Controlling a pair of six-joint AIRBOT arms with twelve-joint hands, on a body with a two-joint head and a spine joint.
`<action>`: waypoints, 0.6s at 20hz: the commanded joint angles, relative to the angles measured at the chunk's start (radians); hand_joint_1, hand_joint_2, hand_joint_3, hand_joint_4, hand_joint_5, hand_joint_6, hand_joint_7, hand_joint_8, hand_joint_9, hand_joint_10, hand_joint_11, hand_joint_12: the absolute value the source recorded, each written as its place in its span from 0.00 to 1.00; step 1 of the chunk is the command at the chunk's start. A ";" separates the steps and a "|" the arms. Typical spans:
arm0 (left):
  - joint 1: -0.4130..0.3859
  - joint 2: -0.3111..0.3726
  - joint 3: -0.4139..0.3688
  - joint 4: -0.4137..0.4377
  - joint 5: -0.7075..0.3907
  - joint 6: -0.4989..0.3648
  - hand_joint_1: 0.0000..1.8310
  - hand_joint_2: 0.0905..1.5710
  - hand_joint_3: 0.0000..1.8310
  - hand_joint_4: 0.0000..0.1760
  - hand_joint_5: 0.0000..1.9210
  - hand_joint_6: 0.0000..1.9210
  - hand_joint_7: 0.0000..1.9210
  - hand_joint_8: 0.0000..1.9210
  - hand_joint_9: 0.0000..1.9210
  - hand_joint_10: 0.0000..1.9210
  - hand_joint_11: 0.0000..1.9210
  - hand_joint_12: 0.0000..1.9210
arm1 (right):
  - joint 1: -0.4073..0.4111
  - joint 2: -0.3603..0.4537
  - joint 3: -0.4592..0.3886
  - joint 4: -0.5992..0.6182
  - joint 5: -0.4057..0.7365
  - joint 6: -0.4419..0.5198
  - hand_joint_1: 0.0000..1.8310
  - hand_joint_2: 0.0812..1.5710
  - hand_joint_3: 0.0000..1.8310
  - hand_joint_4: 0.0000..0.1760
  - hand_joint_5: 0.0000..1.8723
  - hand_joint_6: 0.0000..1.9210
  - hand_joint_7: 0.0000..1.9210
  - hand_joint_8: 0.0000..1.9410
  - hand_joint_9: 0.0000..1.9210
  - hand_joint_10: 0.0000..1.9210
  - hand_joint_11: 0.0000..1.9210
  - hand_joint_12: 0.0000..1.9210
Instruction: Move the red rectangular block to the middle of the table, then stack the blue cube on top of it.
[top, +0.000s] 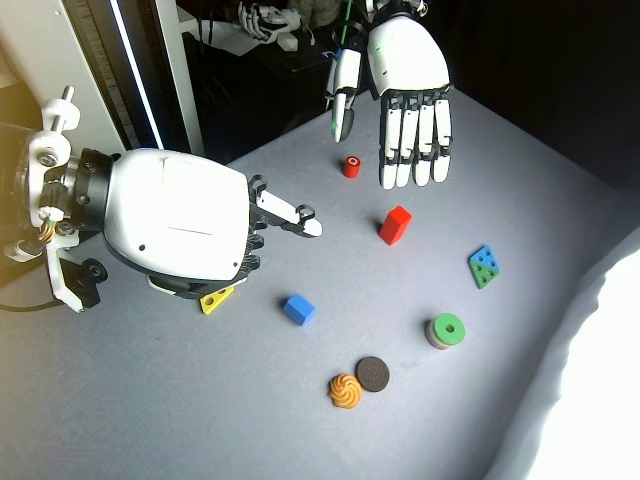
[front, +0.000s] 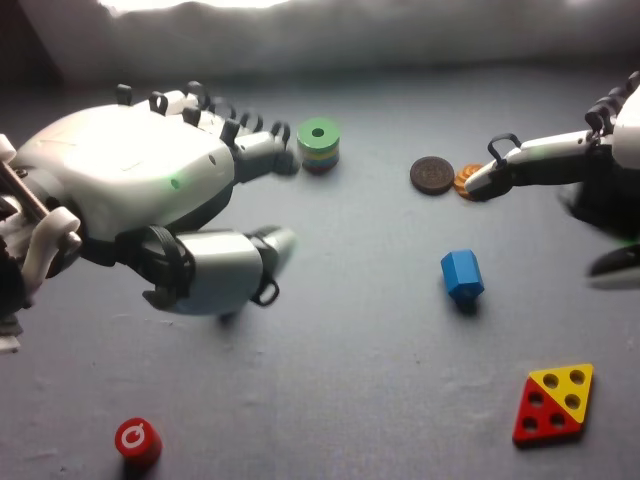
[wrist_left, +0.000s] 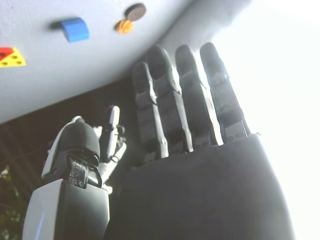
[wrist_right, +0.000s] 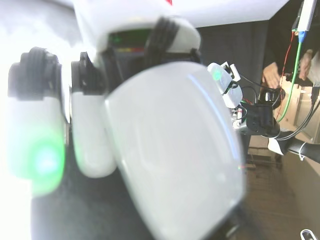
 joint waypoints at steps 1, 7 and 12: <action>-0.018 0.006 0.003 0.028 -0.059 0.011 0.00 0.91 0.04 0.00 0.01 0.01 0.04 0.00 0.05 0.03 0.00 0.41 | 0.018 0.013 0.000 0.037 0.051 0.001 0.00 0.83 0.01 0.00 0.10 0.03 0.07 0.02 0.01 0.20 0.00 0.53; -0.028 0.004 0.007 0.009 -0.060 0.035 0.00 0.93 0.01 0.00 0.02 0.00 0.03 0.00 0.03 0.00 0.00 0.21 | 0.025 0.012 0.000 0.037 0.051 0.001 0.00 0.78 0.00 0.00 0.03 0.00 0.02 0.00 0.00 0.03 0.00 0.20; -0.029 0.004 0.007 -0.019 -0.054 0.081 0.00 0.94 0.00 0.00 0.03 0.00 0.04 0.00 0.04 0.01 0.00 0.19 | 0.034 0.011 -0.001 0.038 0.051 0.002 0.00 0.77 0.00 0.00 0.04 0.00 0.01 0.00 0.00 0.00 0.00 0.10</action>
